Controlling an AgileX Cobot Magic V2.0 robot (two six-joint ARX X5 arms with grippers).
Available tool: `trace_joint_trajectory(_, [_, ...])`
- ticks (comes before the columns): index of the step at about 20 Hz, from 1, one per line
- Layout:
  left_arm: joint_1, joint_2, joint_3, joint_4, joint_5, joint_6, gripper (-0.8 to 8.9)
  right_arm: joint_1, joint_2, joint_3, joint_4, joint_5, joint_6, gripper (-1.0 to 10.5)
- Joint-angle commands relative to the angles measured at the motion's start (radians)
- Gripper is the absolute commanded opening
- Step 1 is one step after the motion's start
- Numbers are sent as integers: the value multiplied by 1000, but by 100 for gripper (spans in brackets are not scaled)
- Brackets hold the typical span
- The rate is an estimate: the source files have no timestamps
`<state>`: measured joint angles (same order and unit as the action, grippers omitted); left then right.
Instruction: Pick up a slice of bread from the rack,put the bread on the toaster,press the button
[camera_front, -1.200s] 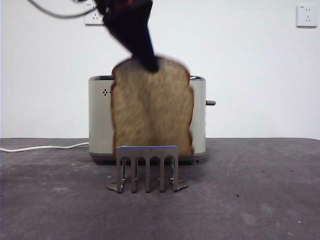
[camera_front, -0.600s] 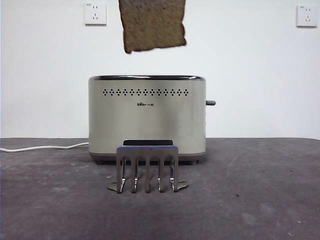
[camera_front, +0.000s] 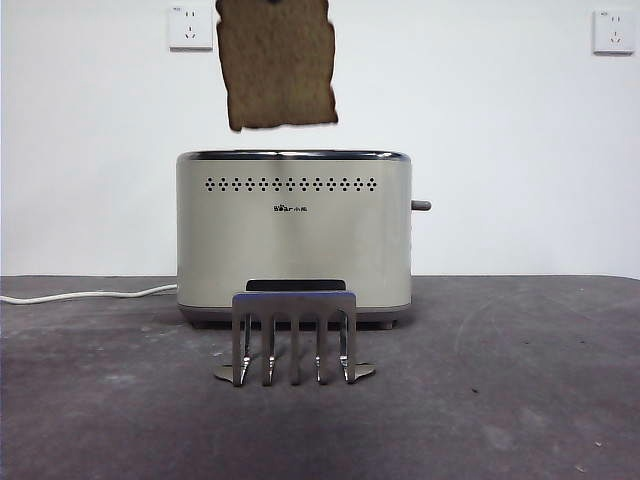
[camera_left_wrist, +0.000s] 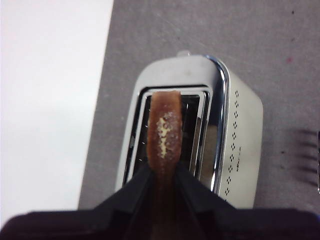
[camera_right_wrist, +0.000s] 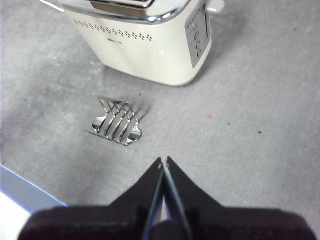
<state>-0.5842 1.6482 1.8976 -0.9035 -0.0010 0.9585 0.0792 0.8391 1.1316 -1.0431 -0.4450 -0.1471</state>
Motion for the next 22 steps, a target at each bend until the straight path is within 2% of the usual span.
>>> trace_joint_trajectory(1, [4, 27, -2, 14, 10, 16, -9, 3, 9, 1, 2, -2, -8, -11])
trace_joint_trajectory(4, [13, 67, -2, 19, 62, 16, -9, 3, 25, 1, 2, -2, -9, -11])
trace_joint_trajectory(13, [56, 150, -2, 43, 63, 13, -9, 3, 36, 1, 3, -2, -12, -11])
trace_joint_trajectory(16, [84, 183, -2, 54, 126, -20, 0, 3, 61, 1, 19, -2, -12, -11])
trace_joint_trajectory(19, [101, 216, -2, 74, 132, -72, 14, 4, 94, 1, 33, -2, -12, -11])
trace_joint_trajectory(22, [102, 219, -2, 101, 132, -101, 223, 3, 127, 1, 47, -2, -12, -11])
